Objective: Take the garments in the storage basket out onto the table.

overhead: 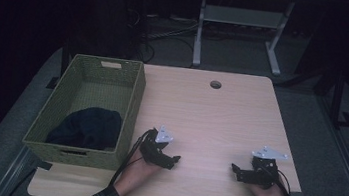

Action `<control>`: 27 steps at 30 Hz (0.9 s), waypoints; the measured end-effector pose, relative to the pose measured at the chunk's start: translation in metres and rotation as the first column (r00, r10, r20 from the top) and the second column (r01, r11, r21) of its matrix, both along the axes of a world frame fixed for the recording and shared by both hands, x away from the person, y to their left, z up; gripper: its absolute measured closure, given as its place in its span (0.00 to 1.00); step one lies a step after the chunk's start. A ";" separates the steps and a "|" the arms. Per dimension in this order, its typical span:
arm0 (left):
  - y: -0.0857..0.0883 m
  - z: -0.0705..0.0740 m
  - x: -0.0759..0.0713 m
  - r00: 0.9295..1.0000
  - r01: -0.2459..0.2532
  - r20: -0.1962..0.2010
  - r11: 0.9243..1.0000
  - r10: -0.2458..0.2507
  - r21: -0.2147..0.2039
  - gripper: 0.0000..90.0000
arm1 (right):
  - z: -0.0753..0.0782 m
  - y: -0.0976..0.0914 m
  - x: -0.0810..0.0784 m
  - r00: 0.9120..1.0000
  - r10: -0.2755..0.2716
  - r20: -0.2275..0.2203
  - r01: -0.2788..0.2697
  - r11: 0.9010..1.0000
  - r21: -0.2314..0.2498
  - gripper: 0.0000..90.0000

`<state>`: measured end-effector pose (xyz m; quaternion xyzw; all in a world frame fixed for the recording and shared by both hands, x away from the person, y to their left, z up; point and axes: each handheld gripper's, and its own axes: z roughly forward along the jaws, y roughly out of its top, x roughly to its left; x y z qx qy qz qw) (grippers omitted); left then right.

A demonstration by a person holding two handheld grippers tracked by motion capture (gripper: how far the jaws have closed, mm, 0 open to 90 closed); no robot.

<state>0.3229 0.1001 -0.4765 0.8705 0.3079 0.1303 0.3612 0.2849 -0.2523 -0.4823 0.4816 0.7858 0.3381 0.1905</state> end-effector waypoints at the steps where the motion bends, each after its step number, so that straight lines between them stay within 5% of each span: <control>1: 0.000 0.000 0.000 1.000 0.000 0.000 1.000 0.000 0.000 0.15 | 0.000 0.000 0.000 1.000 0.000 0.000 0.000 1.000 0.000 0.10; 27: 0.005 0.014 -0.002 1.000 0.014 -0.001 1.000 -0.014 0.001 0.15 | 0.000 0.000 0.000 1.000 0.001 0.001 -0.001 1.000 0.000 0.10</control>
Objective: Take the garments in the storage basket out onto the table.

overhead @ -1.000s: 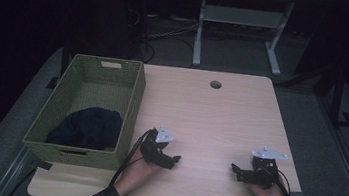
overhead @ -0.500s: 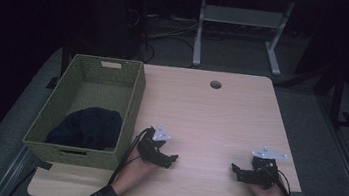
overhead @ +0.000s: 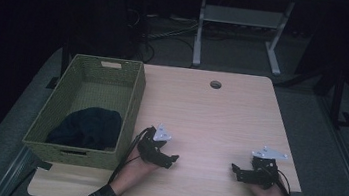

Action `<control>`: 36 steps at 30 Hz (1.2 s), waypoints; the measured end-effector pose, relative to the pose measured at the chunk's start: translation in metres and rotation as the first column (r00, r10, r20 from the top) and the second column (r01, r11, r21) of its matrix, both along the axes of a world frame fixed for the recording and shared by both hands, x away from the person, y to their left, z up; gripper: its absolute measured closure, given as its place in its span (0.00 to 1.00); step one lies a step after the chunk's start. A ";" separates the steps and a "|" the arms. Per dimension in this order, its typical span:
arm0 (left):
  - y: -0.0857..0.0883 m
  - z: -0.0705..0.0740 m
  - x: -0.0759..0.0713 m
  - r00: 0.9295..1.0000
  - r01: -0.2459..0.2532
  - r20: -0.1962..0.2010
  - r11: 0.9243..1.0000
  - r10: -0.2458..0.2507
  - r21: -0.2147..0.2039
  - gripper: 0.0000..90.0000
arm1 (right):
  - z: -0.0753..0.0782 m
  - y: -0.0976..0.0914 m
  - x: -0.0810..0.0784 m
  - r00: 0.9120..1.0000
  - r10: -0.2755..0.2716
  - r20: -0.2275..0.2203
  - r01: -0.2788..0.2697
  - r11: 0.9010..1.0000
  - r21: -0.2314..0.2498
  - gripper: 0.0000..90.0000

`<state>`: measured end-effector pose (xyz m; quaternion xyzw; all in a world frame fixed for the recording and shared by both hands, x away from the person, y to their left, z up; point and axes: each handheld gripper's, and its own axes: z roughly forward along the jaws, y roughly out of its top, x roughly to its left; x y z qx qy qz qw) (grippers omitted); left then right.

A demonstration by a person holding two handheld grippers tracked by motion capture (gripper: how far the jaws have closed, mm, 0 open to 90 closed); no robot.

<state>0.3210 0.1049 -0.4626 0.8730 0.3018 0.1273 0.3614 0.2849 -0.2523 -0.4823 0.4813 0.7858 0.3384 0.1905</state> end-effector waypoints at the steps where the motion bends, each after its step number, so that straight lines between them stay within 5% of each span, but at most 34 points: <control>1: 0.000 0.001 0.000 1.000 -0.002 0.001 1.000 0.002 -0.006 0.15 | 0.000 0.000 0.000 1.000 -0.001 0.000 0.001 1.000 0.000 0.10; 36: 0.004 0.028 -0.001 1.000 0.023 -0.003 0.999 -0.023 -0.048 0.15 | 0.000 0.000 0.000 1.000 0.003 -0.001 -0.003 1.000 -0.001 0.10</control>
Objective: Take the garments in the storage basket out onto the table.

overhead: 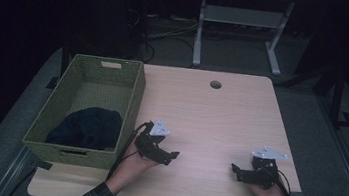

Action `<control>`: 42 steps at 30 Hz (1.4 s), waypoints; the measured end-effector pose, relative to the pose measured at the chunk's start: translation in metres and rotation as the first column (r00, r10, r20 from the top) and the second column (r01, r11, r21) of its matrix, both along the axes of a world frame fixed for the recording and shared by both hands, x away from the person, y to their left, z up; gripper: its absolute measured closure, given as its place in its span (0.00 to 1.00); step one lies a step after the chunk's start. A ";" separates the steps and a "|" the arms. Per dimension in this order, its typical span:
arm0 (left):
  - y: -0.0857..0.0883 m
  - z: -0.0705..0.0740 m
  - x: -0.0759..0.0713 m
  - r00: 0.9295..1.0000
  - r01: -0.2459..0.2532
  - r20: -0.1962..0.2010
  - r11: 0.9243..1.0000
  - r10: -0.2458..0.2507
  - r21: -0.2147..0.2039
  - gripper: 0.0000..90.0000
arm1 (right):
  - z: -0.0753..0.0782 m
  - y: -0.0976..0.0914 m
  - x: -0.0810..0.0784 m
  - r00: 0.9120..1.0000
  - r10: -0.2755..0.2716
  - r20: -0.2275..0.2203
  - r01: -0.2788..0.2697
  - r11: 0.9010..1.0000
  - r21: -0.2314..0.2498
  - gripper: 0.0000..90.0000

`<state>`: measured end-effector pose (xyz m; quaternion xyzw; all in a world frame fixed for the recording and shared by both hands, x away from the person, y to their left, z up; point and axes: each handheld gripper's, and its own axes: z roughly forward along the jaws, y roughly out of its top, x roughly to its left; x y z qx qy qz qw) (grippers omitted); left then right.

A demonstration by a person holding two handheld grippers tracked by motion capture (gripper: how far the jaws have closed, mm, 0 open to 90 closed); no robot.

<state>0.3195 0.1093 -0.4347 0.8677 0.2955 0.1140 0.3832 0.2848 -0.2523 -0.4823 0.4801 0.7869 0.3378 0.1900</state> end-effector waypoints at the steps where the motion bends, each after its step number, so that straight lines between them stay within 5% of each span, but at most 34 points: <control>1: 0.000 0.001 0.000 1.000 0.001 -0.002 1.000 -0.001 -0.005 0.15 | 0.000 0.000 0.000 1.000 0.000 0.000 0.000 1.000 0.000 0.10; 42: -0.001 0.029 0.010 0.999 0.046 -0.009 0.999 -0.046 -0.004 0.15 | 0.000 0.000 0.000 1.000 0.000 -0.002 0.000 1.000 0.001 0.10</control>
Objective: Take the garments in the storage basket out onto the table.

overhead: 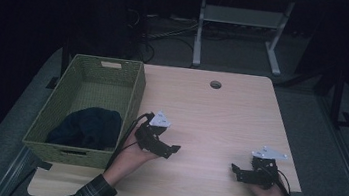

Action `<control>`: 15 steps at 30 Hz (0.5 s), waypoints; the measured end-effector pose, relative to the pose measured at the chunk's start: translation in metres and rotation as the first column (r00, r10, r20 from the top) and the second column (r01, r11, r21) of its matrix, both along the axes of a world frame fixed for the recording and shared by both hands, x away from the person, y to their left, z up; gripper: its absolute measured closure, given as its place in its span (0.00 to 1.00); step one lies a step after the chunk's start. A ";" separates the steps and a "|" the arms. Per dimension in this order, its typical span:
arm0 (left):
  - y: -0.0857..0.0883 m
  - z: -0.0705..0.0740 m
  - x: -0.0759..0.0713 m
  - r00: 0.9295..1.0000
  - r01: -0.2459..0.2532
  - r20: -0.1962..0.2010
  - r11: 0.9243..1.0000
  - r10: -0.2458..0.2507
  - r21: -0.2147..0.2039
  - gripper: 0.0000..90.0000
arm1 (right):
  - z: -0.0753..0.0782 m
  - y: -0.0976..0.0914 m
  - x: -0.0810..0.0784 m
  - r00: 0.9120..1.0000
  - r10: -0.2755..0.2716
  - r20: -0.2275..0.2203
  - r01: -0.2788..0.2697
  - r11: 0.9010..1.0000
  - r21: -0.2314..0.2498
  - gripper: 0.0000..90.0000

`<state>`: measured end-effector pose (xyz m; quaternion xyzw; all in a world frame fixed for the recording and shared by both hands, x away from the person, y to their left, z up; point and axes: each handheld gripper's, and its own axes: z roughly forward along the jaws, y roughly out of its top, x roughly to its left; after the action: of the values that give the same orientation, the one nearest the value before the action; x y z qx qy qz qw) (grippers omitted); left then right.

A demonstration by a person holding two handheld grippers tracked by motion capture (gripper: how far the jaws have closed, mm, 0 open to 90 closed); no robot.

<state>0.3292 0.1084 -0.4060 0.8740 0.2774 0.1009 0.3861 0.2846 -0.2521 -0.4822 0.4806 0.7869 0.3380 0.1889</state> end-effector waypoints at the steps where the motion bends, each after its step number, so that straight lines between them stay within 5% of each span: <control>1: 0.000 0.001 0.000 1.000 0.005 0.000 1.000 -0.005 0.004 0.15 | 0.000 0.000 0.000 1.000 0.000 0.000 0.000 1.000 0.000 0.10; 15: 0.000 0.011 0.000 1.000 0.021 -0.003 1.000 -0.021 0.000 0.15 | 0.000 0.000 0.000 1.000 0.002 -0.001 -0.002 1.000 0.001 0.10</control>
<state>0.3296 0.1084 -0.3945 0.8770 0.2686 0.0955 0.3868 0.2845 -0.2521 -0.4821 0.4800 0.7872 0.3384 0.1880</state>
